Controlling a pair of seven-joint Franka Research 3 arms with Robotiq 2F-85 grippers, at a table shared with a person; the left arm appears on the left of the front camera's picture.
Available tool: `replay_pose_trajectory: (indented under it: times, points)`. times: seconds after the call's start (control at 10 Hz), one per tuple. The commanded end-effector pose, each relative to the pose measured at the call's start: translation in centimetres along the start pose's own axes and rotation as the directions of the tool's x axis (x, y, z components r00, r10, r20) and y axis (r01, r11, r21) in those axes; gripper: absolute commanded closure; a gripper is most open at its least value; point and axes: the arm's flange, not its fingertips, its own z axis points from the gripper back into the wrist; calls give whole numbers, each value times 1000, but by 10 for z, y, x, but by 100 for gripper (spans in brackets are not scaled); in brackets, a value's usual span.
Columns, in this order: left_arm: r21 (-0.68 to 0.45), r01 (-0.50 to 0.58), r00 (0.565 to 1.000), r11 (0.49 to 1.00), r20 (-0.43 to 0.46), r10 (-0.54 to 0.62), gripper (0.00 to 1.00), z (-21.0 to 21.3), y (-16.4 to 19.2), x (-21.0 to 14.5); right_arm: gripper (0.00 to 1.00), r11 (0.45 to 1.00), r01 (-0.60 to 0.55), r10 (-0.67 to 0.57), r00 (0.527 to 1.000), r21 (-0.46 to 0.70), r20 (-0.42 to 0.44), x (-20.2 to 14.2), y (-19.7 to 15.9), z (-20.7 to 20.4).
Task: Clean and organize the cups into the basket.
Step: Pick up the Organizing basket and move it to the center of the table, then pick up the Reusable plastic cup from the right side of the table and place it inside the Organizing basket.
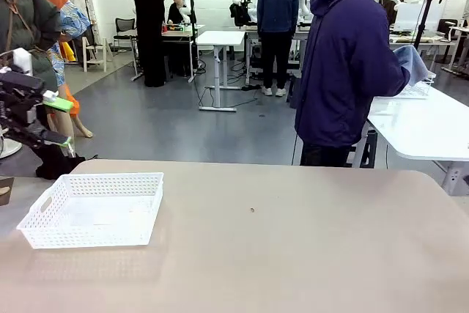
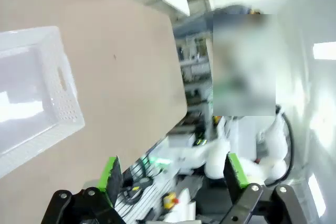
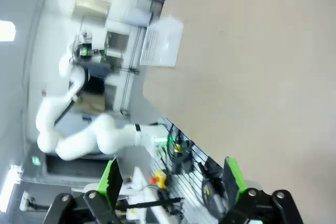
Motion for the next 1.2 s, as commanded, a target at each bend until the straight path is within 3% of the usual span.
replay_pose_trajectory:
  times: [0.0,0.2,0.4,1.0,1.1]
  points:
    - [1,-120,980,993,162,118,0,30,7,-3,0,992,120,-116,990,-44,82,-4,-15,28]
    - [21,-149,967,989,213,141,0,63,21,-16,0,988,136,-122,979,-77,162,-26,-13,66]
    - [-4,-174,946,985,276,168,0,92,34,-29,0,996,90,-85,973,-17,217,-48,-3,94]
    - [-22,-208,911,978,359,202,0,137,57,-54,0,997,14,-34,959,73,281,-72,7,125]
    - [-13,-241,906,971,356,229,0,135,59,-49,0,997,77,-82,964,30,254,-73,4,119]
